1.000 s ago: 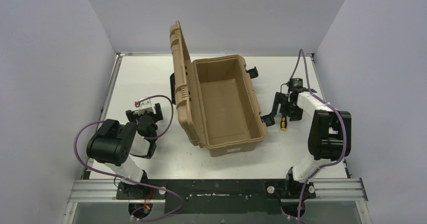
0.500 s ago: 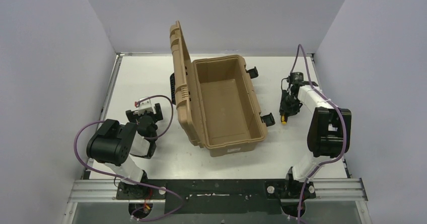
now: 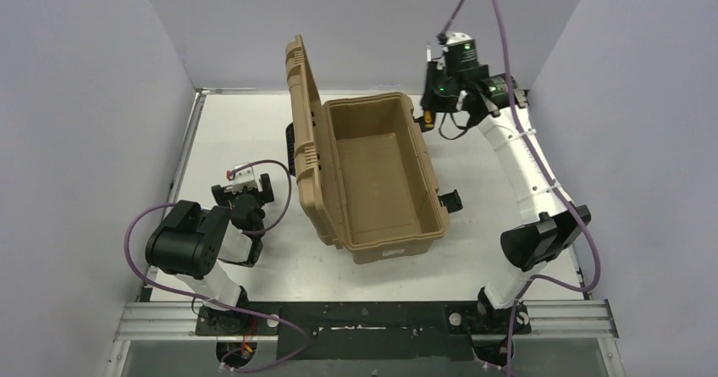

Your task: Put the screwdriver in the bin

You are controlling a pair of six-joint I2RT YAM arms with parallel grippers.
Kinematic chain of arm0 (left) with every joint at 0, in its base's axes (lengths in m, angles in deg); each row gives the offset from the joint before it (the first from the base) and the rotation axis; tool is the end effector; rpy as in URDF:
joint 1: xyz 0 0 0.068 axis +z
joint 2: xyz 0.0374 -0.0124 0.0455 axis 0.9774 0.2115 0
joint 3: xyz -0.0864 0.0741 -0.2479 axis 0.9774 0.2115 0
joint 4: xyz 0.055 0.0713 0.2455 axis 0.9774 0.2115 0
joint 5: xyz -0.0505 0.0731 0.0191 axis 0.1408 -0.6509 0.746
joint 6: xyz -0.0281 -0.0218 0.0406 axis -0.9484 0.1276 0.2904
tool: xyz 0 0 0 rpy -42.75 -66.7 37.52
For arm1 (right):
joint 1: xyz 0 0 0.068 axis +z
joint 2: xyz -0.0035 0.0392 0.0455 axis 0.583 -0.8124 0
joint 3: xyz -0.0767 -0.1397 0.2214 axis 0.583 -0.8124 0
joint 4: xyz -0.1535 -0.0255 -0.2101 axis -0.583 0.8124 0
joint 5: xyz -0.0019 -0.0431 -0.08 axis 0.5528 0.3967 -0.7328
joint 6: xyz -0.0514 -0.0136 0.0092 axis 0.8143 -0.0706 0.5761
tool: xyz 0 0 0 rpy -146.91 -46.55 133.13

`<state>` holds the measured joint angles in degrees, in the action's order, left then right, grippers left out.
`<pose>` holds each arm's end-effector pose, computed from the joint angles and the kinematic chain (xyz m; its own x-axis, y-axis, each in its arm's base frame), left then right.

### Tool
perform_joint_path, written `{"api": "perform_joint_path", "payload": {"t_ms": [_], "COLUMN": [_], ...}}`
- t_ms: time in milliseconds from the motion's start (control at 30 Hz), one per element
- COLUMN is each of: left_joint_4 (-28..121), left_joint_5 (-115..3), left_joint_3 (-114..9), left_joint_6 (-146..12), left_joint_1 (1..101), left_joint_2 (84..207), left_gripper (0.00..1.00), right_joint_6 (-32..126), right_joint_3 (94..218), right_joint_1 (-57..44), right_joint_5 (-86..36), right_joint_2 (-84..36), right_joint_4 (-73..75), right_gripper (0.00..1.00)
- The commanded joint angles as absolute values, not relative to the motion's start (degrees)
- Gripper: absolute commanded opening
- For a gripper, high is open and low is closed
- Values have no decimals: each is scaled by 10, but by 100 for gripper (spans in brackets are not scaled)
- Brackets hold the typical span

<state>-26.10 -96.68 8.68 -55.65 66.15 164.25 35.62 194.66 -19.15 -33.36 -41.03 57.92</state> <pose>0.2299 -0.0277 0.1246 -0.1428 0.0206 -0.9895 -0.3522 0.9333 0.0703 0.3429 0.1008 0.4286 -0.6862 0.1192 -0.7175 -0.0596 0.9739 0.2188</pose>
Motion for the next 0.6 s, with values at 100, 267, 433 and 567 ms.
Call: {"api": "perform_joint_path", "payload": {"t_ms": [100,267,433,567], "left_joint_4": [-286,-284,-284,-285], "left_joint_5": [-969,-969,-969,-968], "left_joint_3": [79,78,78,79], "left_joint_6": [-555,-555,-555,-555], "left_joint_1": [661,661,661,662], "left_joint_2": [1638,1637,1638,1638], "left_gripper": [97,97,97,97], "right_joint_6": [278,266,265,261], "right_joint_3": [1993,1927,1793,1726], "right_joint_1": [-36,1,10,11], "right_joint_5": [-352,-338,-303,-294], "right_joint_2": [-458,-486,-492,-514], "right_joint_4": [566,544,469,425], "right_gripper": [0,0,0,0]}}
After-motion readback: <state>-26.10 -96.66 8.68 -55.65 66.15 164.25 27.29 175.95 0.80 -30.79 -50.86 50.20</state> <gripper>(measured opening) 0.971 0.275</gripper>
